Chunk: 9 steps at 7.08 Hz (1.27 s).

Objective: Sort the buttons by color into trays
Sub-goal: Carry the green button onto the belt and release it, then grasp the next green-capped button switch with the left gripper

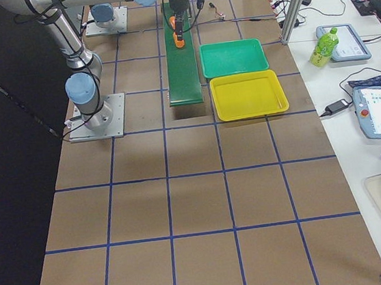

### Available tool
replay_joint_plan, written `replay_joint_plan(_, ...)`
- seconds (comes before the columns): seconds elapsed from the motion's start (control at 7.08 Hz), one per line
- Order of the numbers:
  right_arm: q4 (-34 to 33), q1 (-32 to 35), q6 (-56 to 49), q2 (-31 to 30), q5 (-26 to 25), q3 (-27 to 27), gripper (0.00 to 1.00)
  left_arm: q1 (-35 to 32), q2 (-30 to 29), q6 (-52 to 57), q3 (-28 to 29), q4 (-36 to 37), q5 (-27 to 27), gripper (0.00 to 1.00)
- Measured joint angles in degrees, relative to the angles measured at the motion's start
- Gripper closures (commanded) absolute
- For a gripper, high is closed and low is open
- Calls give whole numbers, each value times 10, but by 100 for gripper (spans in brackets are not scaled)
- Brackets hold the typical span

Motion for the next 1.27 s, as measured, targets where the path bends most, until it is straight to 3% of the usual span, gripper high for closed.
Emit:
replay_joint_plan(0.56, 0, -1, -1, 0, 0, 0, 0, 142, -182, -64, 186, -9, 21, 0)
replay_joint_plan(1.27, -9, 0, 1, 1, 3, 0, 0, 174, -295, -96, 235, 18, 12, 0)
